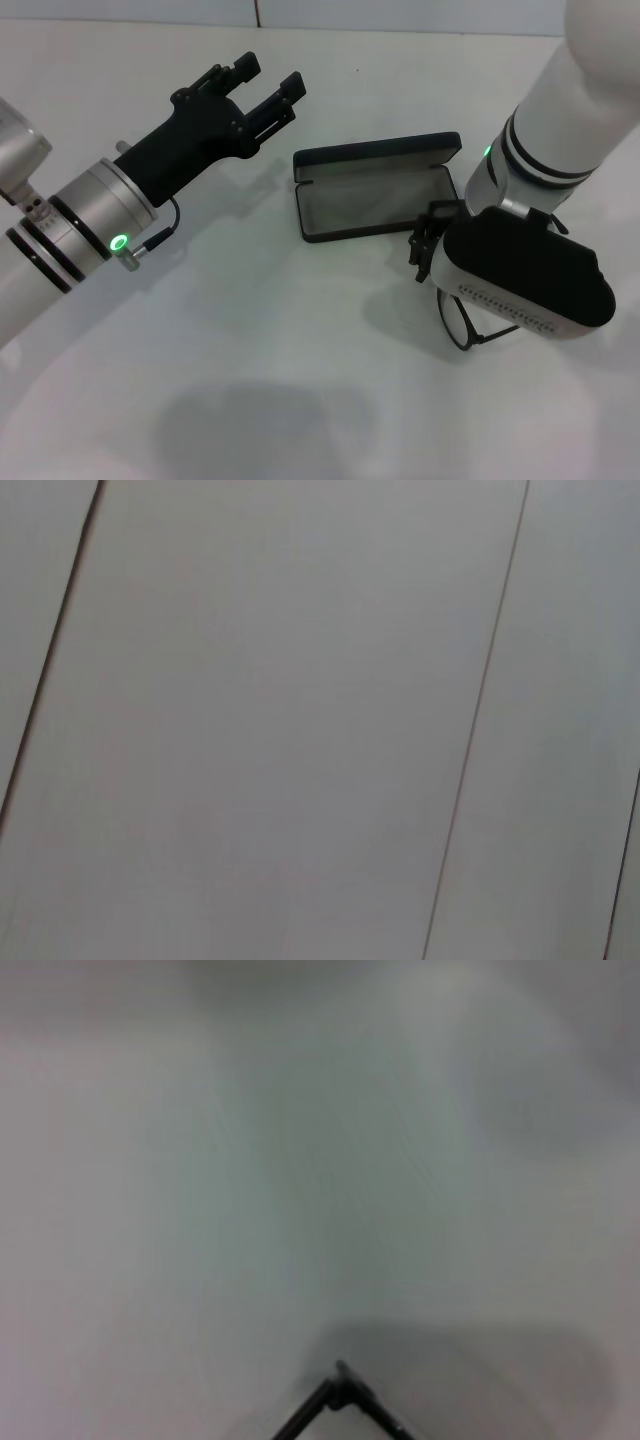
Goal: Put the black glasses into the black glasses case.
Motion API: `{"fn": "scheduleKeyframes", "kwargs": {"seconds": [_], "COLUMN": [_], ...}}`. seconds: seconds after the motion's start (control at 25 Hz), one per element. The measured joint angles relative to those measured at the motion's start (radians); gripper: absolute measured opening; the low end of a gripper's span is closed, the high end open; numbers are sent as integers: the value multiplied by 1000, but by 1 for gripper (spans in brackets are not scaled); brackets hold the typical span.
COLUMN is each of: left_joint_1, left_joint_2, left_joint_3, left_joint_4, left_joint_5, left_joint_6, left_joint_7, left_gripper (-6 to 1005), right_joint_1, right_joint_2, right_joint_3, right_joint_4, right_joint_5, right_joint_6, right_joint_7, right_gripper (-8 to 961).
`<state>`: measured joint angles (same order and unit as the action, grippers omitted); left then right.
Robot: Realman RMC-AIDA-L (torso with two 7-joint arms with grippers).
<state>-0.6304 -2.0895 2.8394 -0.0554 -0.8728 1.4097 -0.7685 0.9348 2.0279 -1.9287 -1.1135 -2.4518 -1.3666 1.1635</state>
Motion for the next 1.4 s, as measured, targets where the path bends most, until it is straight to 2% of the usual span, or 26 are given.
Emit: {"fn": "scheduleKeyframes", "kwargs": {"seconds": [0.16,0.4,0.56,0.76,0.84,0.88,1.0,1.04,1.12,1.24,1.32,1.36,1.4], "left_joint_1": [0,0,-5,-24,-37,-47,-78,-88,-109,-148,-183,-210,-224], "left_joint_2": [0,3,6,8,9,10,19,24,33,43,47,46,43], "left_joint_3": [0,0,0,1,1,1,2,3,3,3,3,3,3], "left_joint_4": [1,3,0,-9,-22,-31,-49,-52,-54,-55,-55,-55,-55], "left_joint_5": [0,2,4,32,56,69,93,98,101,117,140,160,172], "left_joint_6": [0,6,10,47,79,101,157,172,188,196,196,196,197], "left_joint_7": [-1,-27,-45,-39,-38,-40,-47,-47,-45,-55,-66,-66,-61], "left_gripper": [711,710,709,707,705,704,702,701,699,700,700,700,700], "right_joint_1": [-1,-20,-88,-184,-249,-270,-357,-385,-407,-403,-397,-372,-367], "right_joint_2": [0,-1,-2,-4,-7,-8,-10,-11,-16,-40,-48,-76,-82], "right_joint_3": [43,255,407,600,752,797,946,1002,1063,1153,1167,1206,1214], "right_joint_4": [-3,-66,-137,-165,-164,-158,-94,-37,51,263,308,434,456], "right_joint_5": [3,7,51,159,281,326,512,588,678,785,795,807,808], "right_joint_6": [-33,-180,-233,-252,-268,-270,-265,-256,-250,-249,-249,-239,-236], "right_joint_7": [12,47,53,60,60,60,58,54,53,94,121,232,254], "right_gripper": [312,167,120,95,94,94,94,94,94,94,94,94,95]}}
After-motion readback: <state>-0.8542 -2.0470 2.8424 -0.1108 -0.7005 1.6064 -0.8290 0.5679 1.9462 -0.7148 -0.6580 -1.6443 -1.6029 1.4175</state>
